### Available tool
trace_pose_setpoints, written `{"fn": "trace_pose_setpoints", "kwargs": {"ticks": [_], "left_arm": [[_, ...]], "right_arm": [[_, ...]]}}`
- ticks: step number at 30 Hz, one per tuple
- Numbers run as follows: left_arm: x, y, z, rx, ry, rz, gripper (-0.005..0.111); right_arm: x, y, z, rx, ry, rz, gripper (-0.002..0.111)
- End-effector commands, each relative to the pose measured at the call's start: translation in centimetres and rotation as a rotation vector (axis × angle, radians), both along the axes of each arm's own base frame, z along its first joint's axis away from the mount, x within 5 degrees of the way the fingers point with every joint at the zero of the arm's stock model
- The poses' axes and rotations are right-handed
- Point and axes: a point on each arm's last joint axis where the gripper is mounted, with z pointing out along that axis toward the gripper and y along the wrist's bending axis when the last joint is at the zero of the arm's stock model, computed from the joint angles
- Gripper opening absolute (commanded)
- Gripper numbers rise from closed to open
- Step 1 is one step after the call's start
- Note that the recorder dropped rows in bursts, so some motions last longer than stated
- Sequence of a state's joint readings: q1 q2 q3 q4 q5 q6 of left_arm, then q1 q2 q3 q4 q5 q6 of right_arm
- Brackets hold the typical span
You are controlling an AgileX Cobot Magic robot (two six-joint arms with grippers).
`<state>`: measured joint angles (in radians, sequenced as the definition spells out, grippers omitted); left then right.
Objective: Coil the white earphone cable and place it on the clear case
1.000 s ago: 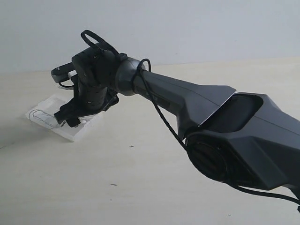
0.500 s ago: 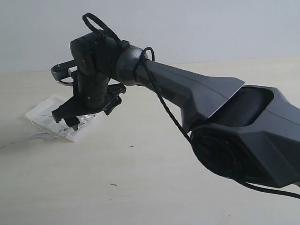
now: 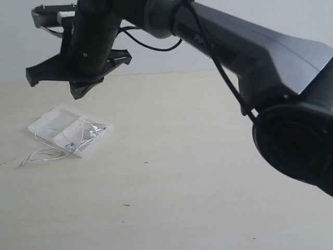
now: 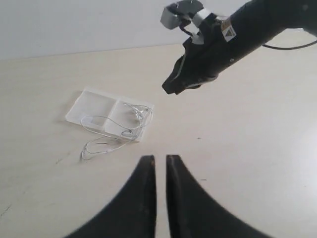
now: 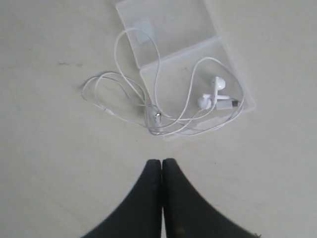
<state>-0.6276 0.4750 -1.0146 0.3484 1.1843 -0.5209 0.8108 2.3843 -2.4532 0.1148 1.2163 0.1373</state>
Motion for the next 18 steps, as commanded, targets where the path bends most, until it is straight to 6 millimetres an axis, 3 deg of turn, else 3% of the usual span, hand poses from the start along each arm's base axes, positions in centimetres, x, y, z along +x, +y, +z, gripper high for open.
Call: {"fn": "trace_pose_setpoints", "kwargs": {"ticks": [1,7,15,18], "left_arm": [[-0.2,-0.6,-0.1,-0.031,0.017,-0.056,0.000],[-0.7,-1.0,-0.2,-0.087,0.045,-0.101,0.000],[-2.8,0.4,0.2,-0.167,-0.051,-0.113,0.000],[-3.0,0.3,0.2,-0.186,-0.042,-0.129,0.000]], "right_arm": [[-3.9,1.3,4.3,0.018,-0.095,0.046,0.000],[-11.2,5.5,5.7,0.020,-0.148,0.185,0.000],[-17.6,6.6,9.4,0.031,-0.294,0.287,0.000],[-18.2,6.7,9.8,0.026,-0.319,0.300,0.000]]}}
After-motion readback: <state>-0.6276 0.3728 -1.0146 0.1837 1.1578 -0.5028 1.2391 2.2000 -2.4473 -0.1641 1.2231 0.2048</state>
